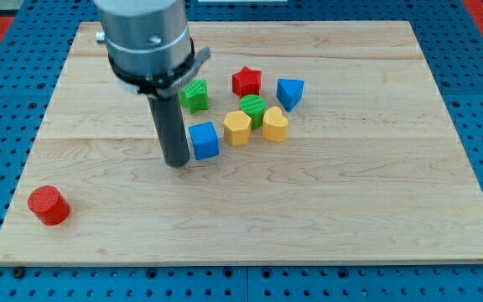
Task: Push red circle towards the blue cube
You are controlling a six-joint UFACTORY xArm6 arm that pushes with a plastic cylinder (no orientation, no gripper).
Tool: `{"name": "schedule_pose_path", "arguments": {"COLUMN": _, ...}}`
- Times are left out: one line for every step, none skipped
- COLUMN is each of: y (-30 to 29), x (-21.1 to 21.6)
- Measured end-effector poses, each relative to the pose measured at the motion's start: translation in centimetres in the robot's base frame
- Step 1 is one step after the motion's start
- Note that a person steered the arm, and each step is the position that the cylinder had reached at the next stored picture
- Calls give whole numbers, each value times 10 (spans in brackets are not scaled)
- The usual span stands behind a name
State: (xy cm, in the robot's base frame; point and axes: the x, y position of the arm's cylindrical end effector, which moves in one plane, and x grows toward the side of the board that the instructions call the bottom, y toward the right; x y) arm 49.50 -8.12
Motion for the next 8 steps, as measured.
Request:
{"name": "schedule_pose_path", "arguments": {"y": 34, "x": -3}}
{"name": "schedule_pose_path", "arguments": {"y": 28, "x": -35}}
{"name": "schedule_pose_path", "arguments": {"y": 30, "x": -9}}
{"name": "schedule_pose_path", "arguments": {"y": 19, "x": 64}}
{"name": "schedule_pose_path", "arguments": {"y": -70, "x": 92}}
{"name": "schedule_pose_path", "arguments": {"y": -143, "x": 92}}
{"name": "schedule_pose_path", "arguments": {"y": -193, "x": 98}}
{"name": "schedule_pose_path", "arguments": {"y": -195, "x": 74}}
